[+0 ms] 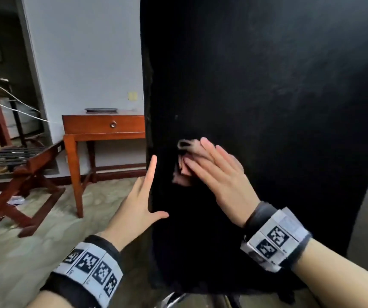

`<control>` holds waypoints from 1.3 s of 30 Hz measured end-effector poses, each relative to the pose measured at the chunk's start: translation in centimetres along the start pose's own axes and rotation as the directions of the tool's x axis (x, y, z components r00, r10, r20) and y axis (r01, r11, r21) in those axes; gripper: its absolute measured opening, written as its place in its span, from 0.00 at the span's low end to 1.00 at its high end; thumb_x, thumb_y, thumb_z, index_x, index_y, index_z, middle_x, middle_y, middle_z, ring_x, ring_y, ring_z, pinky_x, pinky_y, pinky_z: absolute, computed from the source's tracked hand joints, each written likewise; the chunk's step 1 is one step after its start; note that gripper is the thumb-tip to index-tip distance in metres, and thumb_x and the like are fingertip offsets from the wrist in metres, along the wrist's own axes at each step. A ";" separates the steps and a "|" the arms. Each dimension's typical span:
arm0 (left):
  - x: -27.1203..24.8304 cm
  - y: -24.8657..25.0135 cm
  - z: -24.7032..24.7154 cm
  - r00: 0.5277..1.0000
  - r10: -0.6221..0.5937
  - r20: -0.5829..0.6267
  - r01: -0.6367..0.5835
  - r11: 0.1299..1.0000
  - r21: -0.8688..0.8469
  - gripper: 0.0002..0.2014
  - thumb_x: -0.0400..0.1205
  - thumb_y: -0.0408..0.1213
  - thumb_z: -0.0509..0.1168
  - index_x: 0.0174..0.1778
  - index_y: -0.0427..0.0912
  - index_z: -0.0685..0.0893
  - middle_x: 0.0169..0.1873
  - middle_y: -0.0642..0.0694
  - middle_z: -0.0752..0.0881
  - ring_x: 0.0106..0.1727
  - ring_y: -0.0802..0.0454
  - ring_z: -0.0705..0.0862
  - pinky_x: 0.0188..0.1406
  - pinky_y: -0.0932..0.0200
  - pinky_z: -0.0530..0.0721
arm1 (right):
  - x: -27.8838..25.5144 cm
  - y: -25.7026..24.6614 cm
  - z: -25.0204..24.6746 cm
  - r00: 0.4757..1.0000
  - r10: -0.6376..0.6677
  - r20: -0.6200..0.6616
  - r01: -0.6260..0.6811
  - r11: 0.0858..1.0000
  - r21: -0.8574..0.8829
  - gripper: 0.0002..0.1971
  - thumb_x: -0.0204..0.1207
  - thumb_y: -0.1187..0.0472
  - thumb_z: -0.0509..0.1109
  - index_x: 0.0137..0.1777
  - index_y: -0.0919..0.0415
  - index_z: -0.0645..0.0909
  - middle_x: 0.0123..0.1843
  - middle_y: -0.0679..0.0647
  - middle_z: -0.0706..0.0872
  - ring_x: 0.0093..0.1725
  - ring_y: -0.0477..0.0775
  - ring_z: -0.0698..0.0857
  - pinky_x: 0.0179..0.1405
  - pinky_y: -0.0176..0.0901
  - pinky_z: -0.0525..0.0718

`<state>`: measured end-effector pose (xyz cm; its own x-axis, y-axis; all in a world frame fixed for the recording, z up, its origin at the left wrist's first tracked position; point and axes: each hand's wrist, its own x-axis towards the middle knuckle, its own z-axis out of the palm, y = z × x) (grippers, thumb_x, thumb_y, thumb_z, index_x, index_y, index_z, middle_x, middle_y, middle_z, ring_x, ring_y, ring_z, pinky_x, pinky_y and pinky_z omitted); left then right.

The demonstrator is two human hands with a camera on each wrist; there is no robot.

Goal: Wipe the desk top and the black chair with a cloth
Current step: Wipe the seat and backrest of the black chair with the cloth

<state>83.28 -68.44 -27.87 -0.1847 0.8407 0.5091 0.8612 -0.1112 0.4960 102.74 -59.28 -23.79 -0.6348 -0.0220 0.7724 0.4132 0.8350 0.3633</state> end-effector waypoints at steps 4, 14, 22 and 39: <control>0.2 -0.4 0.2 1.000 0.014 -0.018 -0.015 1.000 -0.015 0.64 0.70 0.40 0.78 0.71 0.77 0.26 0.80 0.48 0.62 0.74 0.48 0.72 0.68 0.58 0.71 | 7.5 1.5 -1.9 0.972 0.088 -0.218 -0.083 0.996 0.032 0.22 0.85 0.62 0.48 0.72 0.65 0.74 0.76 0.63 0.72 0.79 0.62 0.60 0.80 0.48 0.50; -4.6 -4.6 3.8 0.982 -0.069 0.175 0.066 0.998 0.021 0.60 0.75 0.36 0.74 0.68 0.81 0.26 0.80 0.51 0.62 0.75 0.52 0.71 0.74 0.56 0.71 | -12.2 -5.1 11.6 0.968 -0.122 0.220 0.093 0.986 0.138 0.21 0.89 0.58 0.41 0.79 0.56 0.63 0.85 0.50 0.46 0.84 0.51 0.49 0.81 0.45 0.48; -7.1 -5.6 6.2 0.946 -0.157 0.283 0.107 0.977 0.184 0.59 0.77 0.38 0.72 0.69 0.78 0.23 0.77 0.46 0.62 0.36 0.52 0.80 0.46 0.57 0.85 | -21.7 -8.1 15.8 0.744 -0.485 0.459 0.537 0.844 0.022 0.22 0.79 0.62 0.50 0.59 0.61 0.86 0.67 0.54 0.83 0.82 0.67 0.44 0.81 0.58 0.43; -8.0 -3.6 7.0 0.941 -0.271 0.202 0.167 0.892 0.421 0.59 0.79 0.45 0.69 0.68 0.64 0.14 0.54 0.47 0.81 0.29 0.59 0.79 0.24 0.66 0.79 | -23.7 -1.9 6.3 0.952 -0.019 0.305 -0.066 0.962 0.265 0.21 0.89 0.59 0.38 0.81 0.54 0.56 0.85 0.48 0.48 0.83 0.48 0.53 0.80 0.41 0.56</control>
<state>84.92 -71.04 -38.62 -0.3117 0.9282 0.2031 0.9364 0.2638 0.2313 112.93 -56.84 -46.08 -0.8117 0.1311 0.5692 0.2664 0.9503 0.1610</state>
